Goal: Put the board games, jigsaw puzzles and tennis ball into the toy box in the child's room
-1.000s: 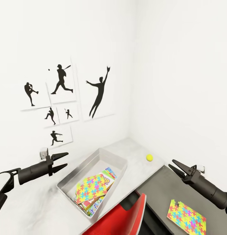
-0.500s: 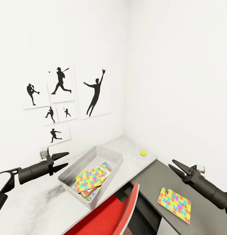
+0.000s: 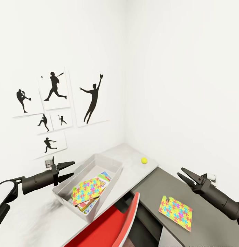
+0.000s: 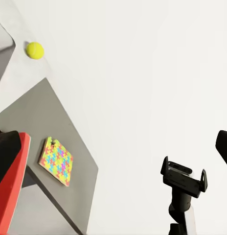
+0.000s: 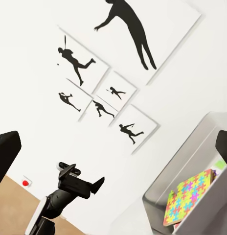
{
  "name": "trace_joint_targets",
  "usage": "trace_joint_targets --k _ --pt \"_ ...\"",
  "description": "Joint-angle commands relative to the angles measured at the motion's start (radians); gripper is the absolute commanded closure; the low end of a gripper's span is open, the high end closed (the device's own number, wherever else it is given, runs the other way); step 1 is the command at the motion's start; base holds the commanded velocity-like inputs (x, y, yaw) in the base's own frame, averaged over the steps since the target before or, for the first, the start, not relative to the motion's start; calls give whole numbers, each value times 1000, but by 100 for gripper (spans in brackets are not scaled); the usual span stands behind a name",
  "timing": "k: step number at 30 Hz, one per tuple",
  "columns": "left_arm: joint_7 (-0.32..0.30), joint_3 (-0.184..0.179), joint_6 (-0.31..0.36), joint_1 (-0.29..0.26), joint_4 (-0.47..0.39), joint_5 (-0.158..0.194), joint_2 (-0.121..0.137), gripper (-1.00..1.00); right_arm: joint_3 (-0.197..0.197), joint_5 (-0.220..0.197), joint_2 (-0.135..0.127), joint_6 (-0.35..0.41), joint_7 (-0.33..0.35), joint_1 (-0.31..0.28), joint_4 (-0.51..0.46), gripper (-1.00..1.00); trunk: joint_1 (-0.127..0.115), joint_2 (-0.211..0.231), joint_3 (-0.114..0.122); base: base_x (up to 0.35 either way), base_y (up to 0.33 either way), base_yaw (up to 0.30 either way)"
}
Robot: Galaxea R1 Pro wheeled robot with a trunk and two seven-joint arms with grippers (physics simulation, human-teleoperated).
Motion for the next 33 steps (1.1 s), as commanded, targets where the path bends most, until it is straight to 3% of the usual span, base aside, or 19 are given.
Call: trace_joint_targets --k 1,33 --pt "-10 1 3 0 0 -11 0 -100 -1 1 0 4 3 0 1 -100 0 -1 1 0 -76 -205" --pt "-9 -3 3 0 0 -11 -1 -100 1 1 2 4 0 1 1 -100 0 -1 39 -45 -33 -209"
